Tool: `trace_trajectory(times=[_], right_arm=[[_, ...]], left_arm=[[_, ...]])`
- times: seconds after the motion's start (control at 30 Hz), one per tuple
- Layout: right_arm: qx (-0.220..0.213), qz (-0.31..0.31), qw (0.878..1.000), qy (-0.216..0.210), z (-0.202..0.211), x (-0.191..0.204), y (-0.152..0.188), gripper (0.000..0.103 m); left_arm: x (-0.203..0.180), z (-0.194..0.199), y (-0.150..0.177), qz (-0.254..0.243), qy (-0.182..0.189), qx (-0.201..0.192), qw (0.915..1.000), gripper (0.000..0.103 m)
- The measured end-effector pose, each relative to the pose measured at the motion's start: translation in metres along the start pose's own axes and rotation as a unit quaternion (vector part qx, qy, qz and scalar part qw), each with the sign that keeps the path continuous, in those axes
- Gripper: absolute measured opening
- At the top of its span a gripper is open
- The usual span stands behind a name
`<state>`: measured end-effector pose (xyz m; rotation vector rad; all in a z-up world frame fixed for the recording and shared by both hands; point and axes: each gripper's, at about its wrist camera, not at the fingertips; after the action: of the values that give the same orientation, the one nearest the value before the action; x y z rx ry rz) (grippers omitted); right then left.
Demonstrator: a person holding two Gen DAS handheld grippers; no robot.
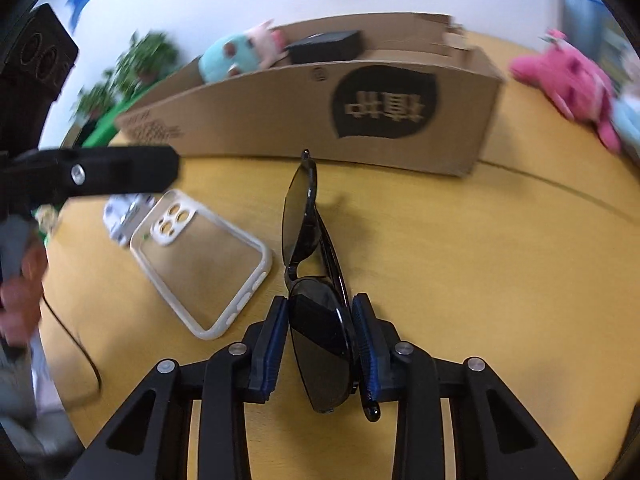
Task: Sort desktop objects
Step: 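Close the right gripper on the black sunglasses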
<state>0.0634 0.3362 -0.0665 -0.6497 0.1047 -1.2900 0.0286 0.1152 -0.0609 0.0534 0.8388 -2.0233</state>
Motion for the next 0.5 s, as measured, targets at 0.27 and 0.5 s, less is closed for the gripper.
trace_trajectory(times=[0.27,0.5], right_arm=[[-0.032,-0.162,0.979,-0.117,0.007,-0.036,0.009,0.03],[-0.043,-0.195,0.965,-0.173,0.014,-0.039,0.005,0.029]], left_arm=[[-0.021,-0.047,-0.004,0.021,0.051,0.061,0.9966,0.07],[-0.023,-0.043,-0.011,0.022,0.061,0.057,0.9963,0.033]])
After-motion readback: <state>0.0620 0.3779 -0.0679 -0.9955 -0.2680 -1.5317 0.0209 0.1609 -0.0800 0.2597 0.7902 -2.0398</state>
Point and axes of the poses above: each gripper's, at about its wrist camera, not at the fingertips, and z roughly against the way its jaws point, x to its left, y to its underside, and after that the axes turned 7 degrees about -z, right-handed
